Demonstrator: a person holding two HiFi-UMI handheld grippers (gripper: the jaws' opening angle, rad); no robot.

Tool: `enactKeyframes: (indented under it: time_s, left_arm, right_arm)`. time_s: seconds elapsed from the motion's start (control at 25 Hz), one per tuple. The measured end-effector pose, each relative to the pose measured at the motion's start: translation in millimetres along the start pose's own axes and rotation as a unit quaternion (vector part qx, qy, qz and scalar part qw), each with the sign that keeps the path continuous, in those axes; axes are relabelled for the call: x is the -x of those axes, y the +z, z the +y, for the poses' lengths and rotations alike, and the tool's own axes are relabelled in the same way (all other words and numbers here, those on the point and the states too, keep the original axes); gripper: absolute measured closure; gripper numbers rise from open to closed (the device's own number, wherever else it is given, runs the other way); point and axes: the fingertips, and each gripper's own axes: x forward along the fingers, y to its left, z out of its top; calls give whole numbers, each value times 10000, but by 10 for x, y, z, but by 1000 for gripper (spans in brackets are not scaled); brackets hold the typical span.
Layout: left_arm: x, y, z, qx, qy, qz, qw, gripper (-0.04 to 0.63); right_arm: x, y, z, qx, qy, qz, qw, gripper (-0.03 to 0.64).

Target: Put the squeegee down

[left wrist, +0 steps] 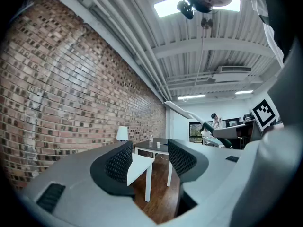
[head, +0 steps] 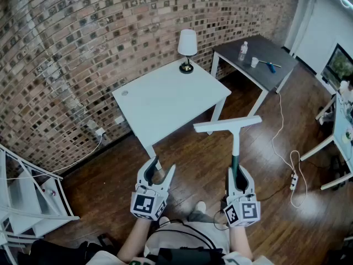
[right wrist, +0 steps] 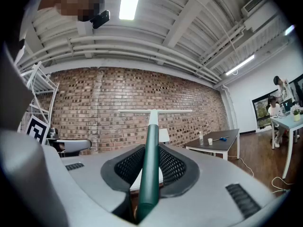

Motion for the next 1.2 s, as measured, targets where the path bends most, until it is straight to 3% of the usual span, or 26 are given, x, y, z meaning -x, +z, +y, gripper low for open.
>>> enactKeyframes:
  time_s: [0.28,0.6,0.92,1.2]
  left_arm:
    - [-801,113,-501,128,103,18,9999,360]
    - [-1281,-24,-637,11,356,268,9990,360]
    - [-1940,-190,-124,103,513,238,9984,360]
    - [-2780,-257,723,63,745,12,9972,360]
  right_arm:
    - [-312,180,-932,-68,65,-232,9997,505]
    - [-663,2,-1430,-404,253,44,9989,505]
    - [-1446,-79,-1495,-272,456,76,9986,503]
    - [-2685,-152,-1449,-75,667,261,9974,505]
